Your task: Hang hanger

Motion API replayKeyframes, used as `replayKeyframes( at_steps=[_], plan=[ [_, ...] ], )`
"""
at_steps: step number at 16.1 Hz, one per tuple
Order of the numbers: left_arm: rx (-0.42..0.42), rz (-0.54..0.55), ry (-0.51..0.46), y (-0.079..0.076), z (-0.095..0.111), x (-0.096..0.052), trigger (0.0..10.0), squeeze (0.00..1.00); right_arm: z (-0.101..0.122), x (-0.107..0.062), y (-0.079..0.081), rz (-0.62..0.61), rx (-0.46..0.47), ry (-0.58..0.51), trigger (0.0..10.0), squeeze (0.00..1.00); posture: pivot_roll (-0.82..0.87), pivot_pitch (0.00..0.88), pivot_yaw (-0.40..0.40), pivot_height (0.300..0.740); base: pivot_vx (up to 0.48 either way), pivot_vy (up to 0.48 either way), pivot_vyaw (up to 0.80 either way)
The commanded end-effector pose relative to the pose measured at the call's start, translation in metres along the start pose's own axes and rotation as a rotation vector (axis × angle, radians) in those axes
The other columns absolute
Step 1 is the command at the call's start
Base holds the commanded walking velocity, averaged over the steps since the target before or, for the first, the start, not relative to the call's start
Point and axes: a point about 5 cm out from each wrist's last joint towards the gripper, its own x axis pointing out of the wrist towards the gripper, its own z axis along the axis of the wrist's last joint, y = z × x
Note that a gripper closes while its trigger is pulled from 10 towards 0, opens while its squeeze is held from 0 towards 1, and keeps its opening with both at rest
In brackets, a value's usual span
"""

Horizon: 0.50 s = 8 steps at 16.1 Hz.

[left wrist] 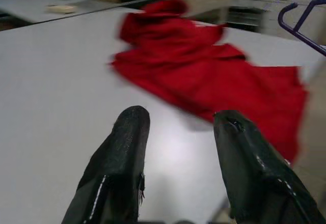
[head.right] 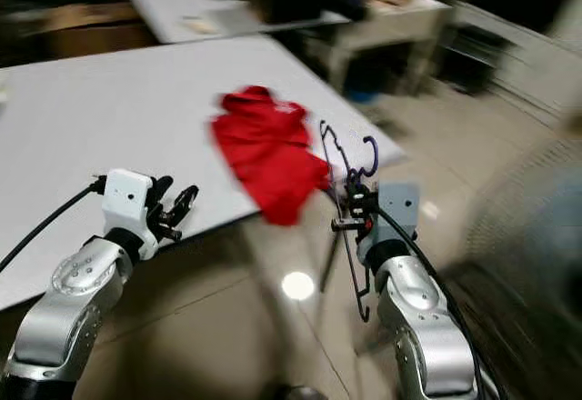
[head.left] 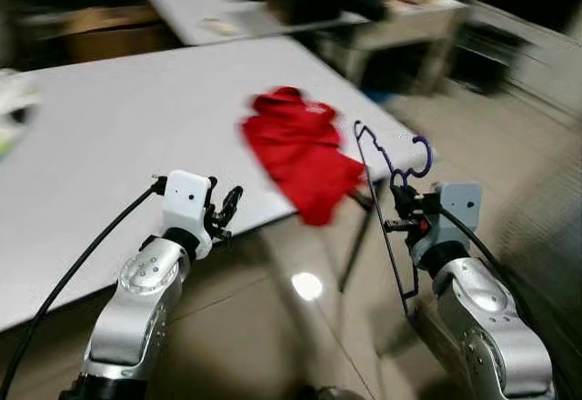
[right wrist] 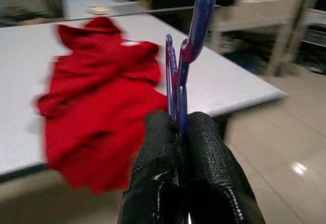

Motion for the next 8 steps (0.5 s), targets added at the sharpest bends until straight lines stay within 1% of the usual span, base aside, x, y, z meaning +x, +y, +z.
replayKeyframes(
  at_steps=[1,3,5,8],
  plan=[
    [0.01,-0.016,-0.024,-0.0018,0.0056,0.0017,10.0,0.0,0.0048,-0.0006,-0.0021,-0.007,0.002,-0.013,10.0,0.0,-0.06,0.0,-0.038,0.74,0.0,0.0,-0.8],
    [0.009,-0.024,-0.023,-0.0034,0.0057,0.0025,10.0,0.0,0.0037,-0.001,-0.0032,-0.016,0.012,-0.01,10.0,0.0,-0.07,0.0,-0.033,0.74,0.0,0.0,-0.8],
    [0.0,-0.029,-0.025,-0.005,0.0066,0.0027,10.0,0.0,0.0016,-0.0016,-0.0052,-0.049,0.015,-0.003,10.0,0.0,-0.07,0.0,-0.028,0.74,0.0,0.0,0.0],
    [0.008,-0.008,-0.017,-0.0023,0.0064,0.0047,10.0,0.0,0.0016,-0.0012,-0.0036,-0.04,0.051,-0.004,10.0,0.0,-0.07,0.0,-0.028,0.74,0.0,0.0,0.0]
  ],
)
